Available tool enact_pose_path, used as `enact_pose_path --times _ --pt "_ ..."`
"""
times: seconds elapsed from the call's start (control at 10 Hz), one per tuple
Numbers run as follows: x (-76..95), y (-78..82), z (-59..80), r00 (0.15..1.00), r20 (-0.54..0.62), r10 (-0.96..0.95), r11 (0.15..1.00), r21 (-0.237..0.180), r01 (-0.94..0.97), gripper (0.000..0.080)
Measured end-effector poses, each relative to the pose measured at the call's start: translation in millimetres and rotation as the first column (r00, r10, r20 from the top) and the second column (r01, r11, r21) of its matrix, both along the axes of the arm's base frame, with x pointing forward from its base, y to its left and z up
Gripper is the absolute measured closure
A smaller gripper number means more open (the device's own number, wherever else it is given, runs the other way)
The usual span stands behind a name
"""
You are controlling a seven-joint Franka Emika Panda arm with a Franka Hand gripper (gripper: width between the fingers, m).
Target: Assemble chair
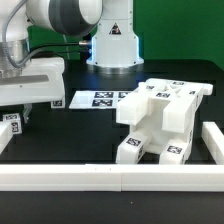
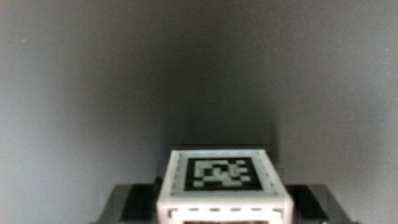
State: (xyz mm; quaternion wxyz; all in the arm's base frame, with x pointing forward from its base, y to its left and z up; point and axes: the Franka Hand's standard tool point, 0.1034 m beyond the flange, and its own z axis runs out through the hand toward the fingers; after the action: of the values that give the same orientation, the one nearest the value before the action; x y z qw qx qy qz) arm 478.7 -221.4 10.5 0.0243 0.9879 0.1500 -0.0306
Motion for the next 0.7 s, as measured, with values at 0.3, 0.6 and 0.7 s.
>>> enact_pose_path --times 0.3,0.6,0.7 --pt "4.2 61.5 25.7 0.999 -0.013 -0.051 0.998 0.041 0.051 0.0519" --pt "26.9 103.1 73.8 0.999 -0.034 -0.03 0.999 0.043 0.032 0.0518" --pt "22.2 98.4 67.4 0.999 -0.041 -0.036 0.998 0.042 0.037 0.0518"
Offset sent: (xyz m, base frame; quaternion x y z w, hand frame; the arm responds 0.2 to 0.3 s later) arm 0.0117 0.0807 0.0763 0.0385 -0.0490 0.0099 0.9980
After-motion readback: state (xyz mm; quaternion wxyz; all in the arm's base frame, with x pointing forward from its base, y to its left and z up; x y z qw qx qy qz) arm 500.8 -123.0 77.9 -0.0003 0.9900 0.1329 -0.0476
